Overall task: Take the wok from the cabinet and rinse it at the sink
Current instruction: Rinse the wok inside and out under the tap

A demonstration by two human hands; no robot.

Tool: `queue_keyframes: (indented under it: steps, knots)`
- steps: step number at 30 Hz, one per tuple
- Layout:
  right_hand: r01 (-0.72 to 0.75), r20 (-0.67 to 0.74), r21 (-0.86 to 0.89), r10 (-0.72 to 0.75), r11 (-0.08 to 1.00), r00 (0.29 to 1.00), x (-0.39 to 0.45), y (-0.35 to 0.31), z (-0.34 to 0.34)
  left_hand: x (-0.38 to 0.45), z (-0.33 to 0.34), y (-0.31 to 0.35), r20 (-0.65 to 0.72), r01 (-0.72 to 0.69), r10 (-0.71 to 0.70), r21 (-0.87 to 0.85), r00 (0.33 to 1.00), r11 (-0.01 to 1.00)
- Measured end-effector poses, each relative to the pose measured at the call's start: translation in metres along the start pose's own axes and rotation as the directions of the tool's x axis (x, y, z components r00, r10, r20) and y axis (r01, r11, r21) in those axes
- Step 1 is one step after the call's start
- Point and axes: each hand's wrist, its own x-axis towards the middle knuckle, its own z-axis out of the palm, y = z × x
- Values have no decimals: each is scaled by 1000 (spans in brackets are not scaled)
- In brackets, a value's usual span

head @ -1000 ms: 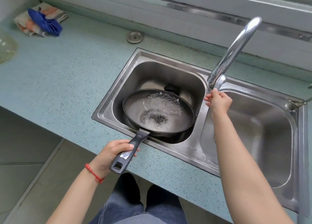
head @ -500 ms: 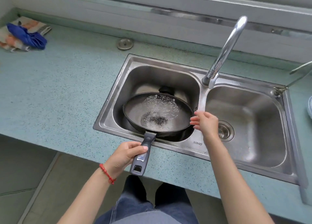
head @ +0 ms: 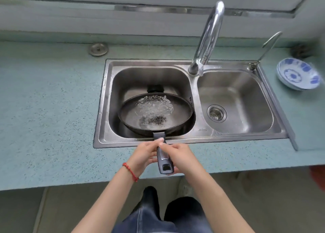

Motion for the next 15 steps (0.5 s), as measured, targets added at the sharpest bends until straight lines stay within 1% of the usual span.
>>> queue_keyframes:
  steps: [3,6,9,15]
  knots:
    - [-43,30,86,40,995,999,2,-2,14,-2,1,1,5,34,-34,-49,999,998]
    - [-5,9,143,4,990,1000,3,-1,21,-2,1,1,54,76,-70,-105,996,992]
    - [56,-12,124,-55,991,998,2,2,20,-3,4,-1,12,33,-32,-148,999,988]
    - [123,12,100,-125,987,992,-7,1,9,-11,15,1,-29,-53,49,-188,998,981]
